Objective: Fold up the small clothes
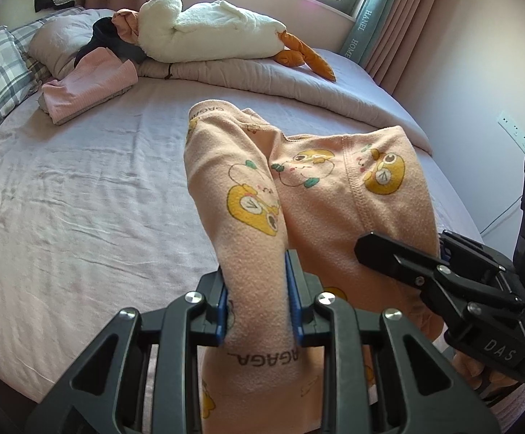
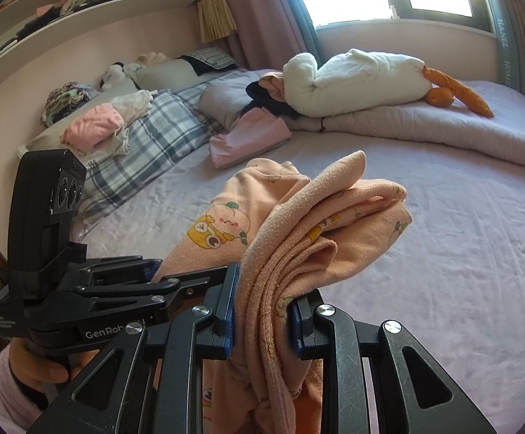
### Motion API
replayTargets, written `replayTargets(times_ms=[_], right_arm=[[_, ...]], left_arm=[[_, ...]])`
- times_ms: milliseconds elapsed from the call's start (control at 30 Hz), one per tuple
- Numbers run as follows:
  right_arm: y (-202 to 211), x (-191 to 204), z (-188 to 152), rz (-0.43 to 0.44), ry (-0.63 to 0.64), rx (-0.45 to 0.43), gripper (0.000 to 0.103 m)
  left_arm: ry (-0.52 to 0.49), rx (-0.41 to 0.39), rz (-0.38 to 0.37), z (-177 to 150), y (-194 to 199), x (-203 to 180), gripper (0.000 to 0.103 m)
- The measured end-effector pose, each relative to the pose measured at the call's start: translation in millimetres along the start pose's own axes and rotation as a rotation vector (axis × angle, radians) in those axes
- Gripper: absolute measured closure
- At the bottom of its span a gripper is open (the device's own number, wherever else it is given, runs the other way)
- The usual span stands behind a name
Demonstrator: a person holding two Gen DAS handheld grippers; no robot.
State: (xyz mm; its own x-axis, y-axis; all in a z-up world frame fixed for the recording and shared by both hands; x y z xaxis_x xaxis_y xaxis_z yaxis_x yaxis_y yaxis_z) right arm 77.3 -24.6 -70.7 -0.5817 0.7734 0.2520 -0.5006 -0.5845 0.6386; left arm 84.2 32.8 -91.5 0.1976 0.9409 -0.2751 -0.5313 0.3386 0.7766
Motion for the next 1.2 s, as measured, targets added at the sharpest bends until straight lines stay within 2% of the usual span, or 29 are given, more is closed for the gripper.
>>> replayTargets(times_ms=[600,1200], right_arm=[[-14,-2,14,-0.004,0.009,0.001,0.078],[-60,-19,37,0.005,-0.009,0.037,0.077]], left_arm=[[-0.007,-0.011,0.030,25,-17,12,0.076],[0.003,0.029,0.072,57,-63,41,0.076]])
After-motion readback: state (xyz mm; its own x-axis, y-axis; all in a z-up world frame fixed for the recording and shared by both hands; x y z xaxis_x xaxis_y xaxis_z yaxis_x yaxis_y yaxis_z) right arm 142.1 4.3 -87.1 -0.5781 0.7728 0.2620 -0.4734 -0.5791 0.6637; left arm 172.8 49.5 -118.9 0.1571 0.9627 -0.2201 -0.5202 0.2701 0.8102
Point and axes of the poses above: each gripper's, at about its wrist camera, not at the fingertips, and y roughly against the way its jaws point, x to its left, z to its top, the point moved 9 cm from there along -y, roughly the way its jaws point, and after that the axes turned 7 degrees about x, right-handed, at the moved point
